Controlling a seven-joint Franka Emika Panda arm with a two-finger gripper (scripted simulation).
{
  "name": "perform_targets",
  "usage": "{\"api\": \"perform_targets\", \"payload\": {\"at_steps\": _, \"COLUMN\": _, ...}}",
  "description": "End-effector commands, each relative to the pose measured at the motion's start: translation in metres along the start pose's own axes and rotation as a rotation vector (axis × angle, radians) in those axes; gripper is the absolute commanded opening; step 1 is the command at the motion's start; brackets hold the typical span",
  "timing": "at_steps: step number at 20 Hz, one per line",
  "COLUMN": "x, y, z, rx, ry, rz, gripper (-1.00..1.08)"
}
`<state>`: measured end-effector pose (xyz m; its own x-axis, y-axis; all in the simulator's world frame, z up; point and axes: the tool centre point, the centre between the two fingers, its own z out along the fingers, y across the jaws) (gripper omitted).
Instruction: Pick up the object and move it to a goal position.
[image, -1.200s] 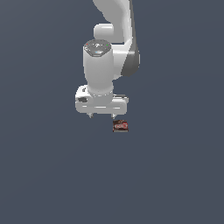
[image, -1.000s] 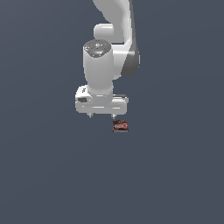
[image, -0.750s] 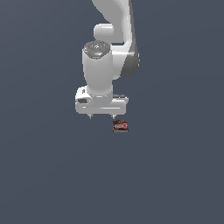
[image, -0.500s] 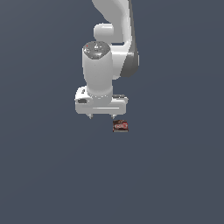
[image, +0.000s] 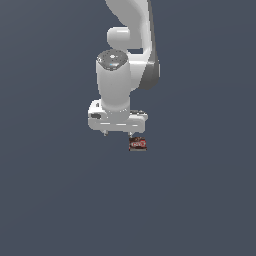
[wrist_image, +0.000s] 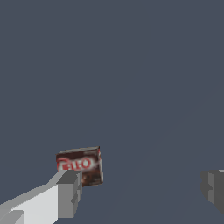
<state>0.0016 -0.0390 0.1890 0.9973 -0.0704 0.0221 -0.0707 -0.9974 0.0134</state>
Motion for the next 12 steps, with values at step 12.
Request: {"api": "perform_targets", "payload": {"at_steps": 12, "x": -0.010, "y": -0.022, "z": 0.026, "rx": 0.013, "ry": -0.009, "rz": 0.278, "gripper": 1.00}}
